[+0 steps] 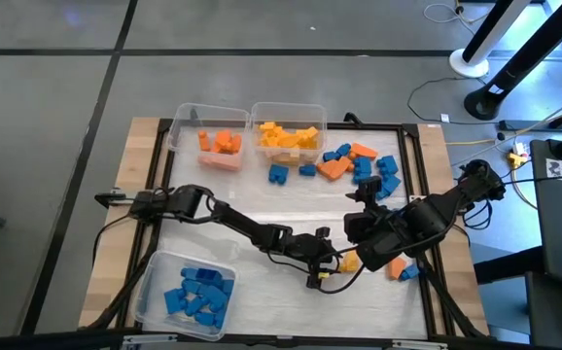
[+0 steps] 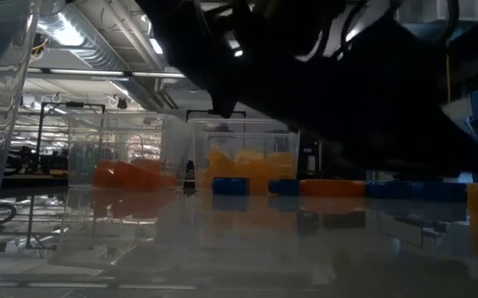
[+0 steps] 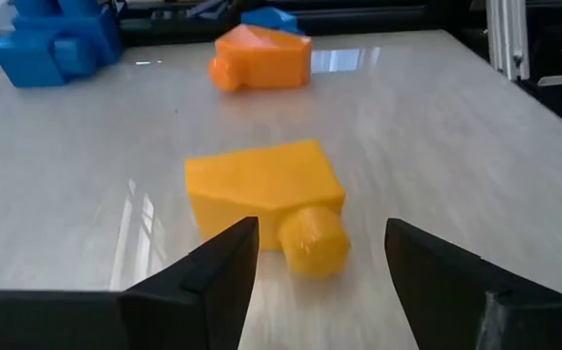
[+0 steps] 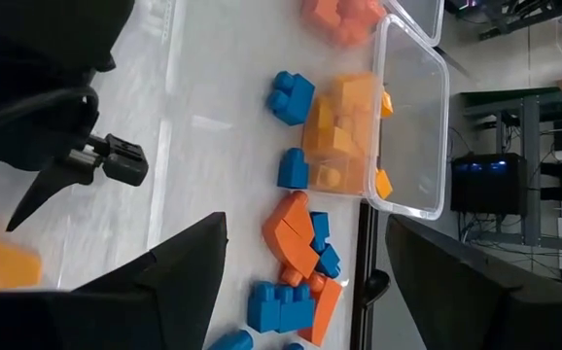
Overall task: Sort blocks
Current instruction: Put the yellow game piece into the top right transparent bin
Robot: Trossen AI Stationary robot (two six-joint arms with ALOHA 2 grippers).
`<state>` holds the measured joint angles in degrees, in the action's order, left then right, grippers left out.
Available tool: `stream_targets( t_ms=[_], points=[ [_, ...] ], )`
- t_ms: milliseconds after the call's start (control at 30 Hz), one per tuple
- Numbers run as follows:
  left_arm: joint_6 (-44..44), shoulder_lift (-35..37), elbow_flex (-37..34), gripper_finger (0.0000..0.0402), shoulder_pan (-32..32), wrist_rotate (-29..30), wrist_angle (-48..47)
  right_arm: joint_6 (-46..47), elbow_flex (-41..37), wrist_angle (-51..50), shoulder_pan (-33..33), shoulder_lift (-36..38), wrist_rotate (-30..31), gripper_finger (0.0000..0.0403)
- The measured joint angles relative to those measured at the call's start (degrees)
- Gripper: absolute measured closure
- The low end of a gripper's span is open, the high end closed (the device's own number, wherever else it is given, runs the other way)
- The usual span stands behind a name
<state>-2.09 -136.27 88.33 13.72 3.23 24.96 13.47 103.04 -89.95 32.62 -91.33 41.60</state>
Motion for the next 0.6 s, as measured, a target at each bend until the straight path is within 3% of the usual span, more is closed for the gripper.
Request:
stream_targets(
  t_ms=[200,600],
  points=[
    [-0.9,-2.9,0.0,0.0189,0.0,0.1,5.3,0.0,0.0,0.2,0.0,0.0,0.0,0.0123],
    [-1.0,-3.2,0.0,0.0190,0.0,0.1,6.2,-0.2,0.0,0.2,0.0,0.0,2.0,0.0123]
  ],
)
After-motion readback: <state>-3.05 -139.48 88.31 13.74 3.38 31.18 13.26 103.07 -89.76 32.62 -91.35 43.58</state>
